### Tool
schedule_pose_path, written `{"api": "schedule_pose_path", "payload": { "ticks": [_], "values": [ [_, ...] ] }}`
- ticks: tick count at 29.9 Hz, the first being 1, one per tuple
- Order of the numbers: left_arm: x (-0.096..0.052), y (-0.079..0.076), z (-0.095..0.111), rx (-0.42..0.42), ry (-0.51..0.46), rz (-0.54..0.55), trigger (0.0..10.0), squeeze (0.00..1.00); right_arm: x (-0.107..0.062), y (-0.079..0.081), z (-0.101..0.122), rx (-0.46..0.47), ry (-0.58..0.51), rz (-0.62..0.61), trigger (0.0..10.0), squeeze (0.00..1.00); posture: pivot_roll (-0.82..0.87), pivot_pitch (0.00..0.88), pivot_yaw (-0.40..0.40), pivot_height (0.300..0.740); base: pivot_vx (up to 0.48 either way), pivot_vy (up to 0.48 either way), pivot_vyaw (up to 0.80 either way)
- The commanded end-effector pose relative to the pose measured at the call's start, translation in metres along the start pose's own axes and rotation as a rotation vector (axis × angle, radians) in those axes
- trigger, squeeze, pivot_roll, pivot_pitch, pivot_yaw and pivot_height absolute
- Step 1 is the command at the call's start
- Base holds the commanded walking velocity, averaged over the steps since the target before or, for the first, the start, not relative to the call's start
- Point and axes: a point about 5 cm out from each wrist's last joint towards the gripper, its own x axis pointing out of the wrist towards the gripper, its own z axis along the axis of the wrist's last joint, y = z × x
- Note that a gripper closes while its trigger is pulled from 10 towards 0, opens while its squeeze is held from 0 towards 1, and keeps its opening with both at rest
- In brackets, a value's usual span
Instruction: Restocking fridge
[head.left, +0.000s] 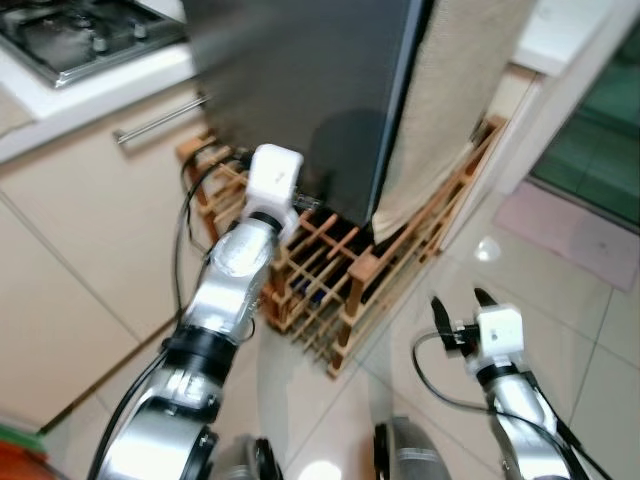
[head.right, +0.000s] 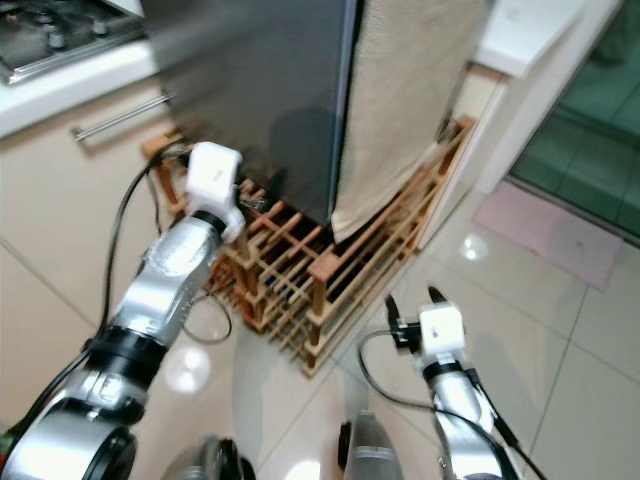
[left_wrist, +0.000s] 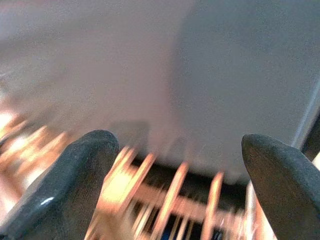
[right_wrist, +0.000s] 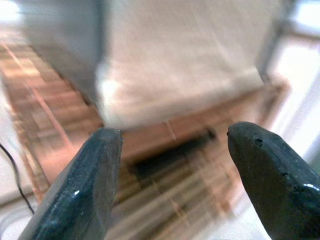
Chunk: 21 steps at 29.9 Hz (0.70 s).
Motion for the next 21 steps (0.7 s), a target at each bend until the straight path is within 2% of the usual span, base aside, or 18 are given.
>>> {"api": "schedule_pose_path", "payload": {
  "ticks": [1,3,4,5,7,9,10,12,17,18,20,21],
  "values": [
    [-0.009,0.019,-0.021,0.009,0.087,0.066,10.0,0.00,-0.004,-0.002,-0.007,0.012,0.051,-0.003,10.0,0.11,-0.12,0.045,0.017,0.693,0.000,0.000,0.00],
    [-0.012,0.022,-0.043,-0.016,0.199,0.068,10.0,0.00,-0.004,0.000,-0.015,0.031,0.082,0.010,10.0,0.12,-0.11,0.040,0.016,0.693,0.000,0.000,0.00],
    [-0.012,0.022,-0.043,-0.016,0.199,0.068,10.0,0.00,-0.004,0.000,-0.015,0.031,0.082,0.010,10.0,0.12,-0.11,0.040,0.016,0.693,0.000,0.000,0.00],
    [-0.014,0.021,-0.055,-0.011,0.261,0.052,10.0,0.00,-0.004,0.000,-0.022,0.042,0.110,0.010,10.0,0.12,-0.10,0.034,0.014,0.693,0.000,0.000,0.00],
    [-0.021,0.015,-0.086,-0.036,0.448,-0.012,10.0,0.00,-0.006,-0.001,-0.038,0.078,0.201,-0.003,10.0,0.12,-0.10,0.029,0.012,0.693,0.000,0.000,0.00],
    [-0.029,0.017,-0.104,-0.006,0.552,-0.002,10.0,0.00,-0.007,-0.002,-0.049,0.096,0.273,-0.008,10.0,0.11,-0.10,0.023,0.016,0.693,0.000,0.000,0.00],
    [-0.037,0.018,-0.116,-0.022,0.625,0.010,10.0,0.00,-0.009,-0.004,-0.052,0.077,0.316,-0.018,10.0,0.11,-0.11,0.017,0.017,0.693,0.000,0.000,0.00],
    [-0.038,0.018,-0.118,0.008,0.634,0.007,10.0,0.00,-0.012,-0.006,-0.054,0.082,0.338,-0.030,10.0,0.11,-0.11,0.014,0.016,0.693,0.000,0.000,0.00],
    [-0.047,0.002,-0.134,0.036,0.720,-0.025,10.0,0.00,-0.037,-0.016,-0.084,0.145,0.528,-0.090,10.0,0.12,-0.12,0.007,0.011,0.693,0.000,0.000,0.00],
    [-0.047,0.002,-0.134,0.036,0.720,-0.025,10.0,0.00,-0.037,-0.016,-0.084,0.145,0.528,-0.090,10.0,0.12,-0.12,0.007,0.011,0.693,0.000,0.000,0.00],
    [-0.062,-0.013,-0.152,0.051,0.823,-0.063,10.0,0.00,-0.053,-0.016,-0.105,0.178,0.698,-0.091,10.0,0.12,-0.13,0.005,0.019,0.693,0.000,0.000,0.00],
    [-0.062,-0.013,-0.152,0.051,0.823,-0.063,10.0,0.00,-0.053,-0.016,-0.105,0.178,0.698,-0.091,10.0,0.12,-0.13,0.005,0.019,0.693,0.000,0.000,0.00]
  ]
}}
